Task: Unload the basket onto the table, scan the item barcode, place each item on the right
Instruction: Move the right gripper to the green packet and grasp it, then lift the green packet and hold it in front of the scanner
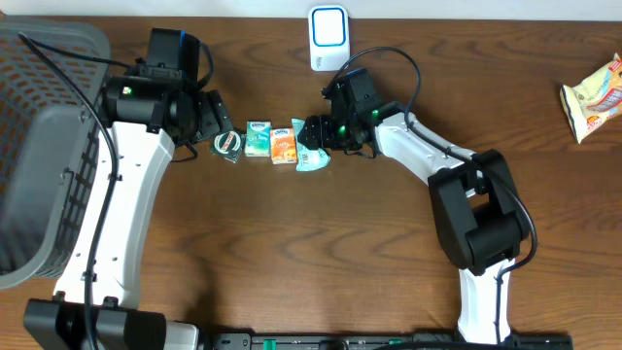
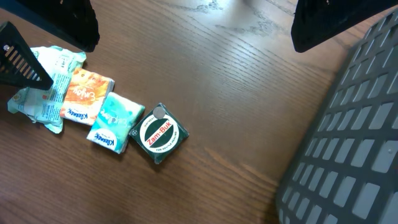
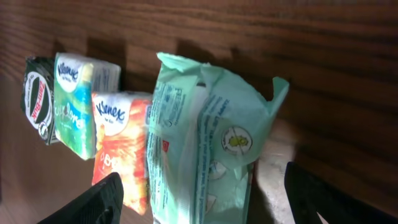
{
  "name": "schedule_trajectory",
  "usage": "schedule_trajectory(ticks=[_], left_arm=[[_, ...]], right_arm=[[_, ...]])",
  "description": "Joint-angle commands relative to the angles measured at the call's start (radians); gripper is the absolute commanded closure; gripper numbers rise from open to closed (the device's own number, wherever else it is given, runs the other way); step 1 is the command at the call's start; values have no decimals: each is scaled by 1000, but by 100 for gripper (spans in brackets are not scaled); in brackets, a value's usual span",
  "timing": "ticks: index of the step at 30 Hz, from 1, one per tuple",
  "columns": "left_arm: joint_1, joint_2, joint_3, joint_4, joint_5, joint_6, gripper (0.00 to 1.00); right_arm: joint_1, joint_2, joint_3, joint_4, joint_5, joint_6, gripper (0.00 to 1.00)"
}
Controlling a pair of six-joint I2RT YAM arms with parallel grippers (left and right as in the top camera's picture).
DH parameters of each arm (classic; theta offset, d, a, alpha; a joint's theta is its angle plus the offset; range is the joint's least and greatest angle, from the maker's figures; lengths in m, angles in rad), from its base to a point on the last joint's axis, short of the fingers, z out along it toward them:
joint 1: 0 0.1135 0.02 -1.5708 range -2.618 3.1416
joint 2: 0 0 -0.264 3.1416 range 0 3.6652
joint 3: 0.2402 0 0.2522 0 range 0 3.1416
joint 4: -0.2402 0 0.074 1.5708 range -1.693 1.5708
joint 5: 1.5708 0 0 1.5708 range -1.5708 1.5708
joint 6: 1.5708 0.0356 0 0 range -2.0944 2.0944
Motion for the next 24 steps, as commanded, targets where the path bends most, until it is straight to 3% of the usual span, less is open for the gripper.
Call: schedule_trajectory(ticks=[1,5,10,11,12,13,24], left_arm=[[2,3,9,-3,-9,-12,2],[2,3,9,-3,-9,-12,2],[2,3,9,-3,-9,-12,2],[2,3,9,-3,-9,-12,2],[2,3,9,-3,-9,-12,2],[2,3,9,-3,-9,-12,2],[2,3,9,-3,-9,-12,2]], right_arm=[[3,27,-6,18,14,10,22],[-3,59,-6,32,-23,29,22],[-3,77,-6,66,-119,37,43],[-3,77,-6,66,-130,37,52],[-3,77,-6,67,-140,36,81],[-5,77,-6,66,-140,36,97],[-174,-11,31,153,-448,55,99]])
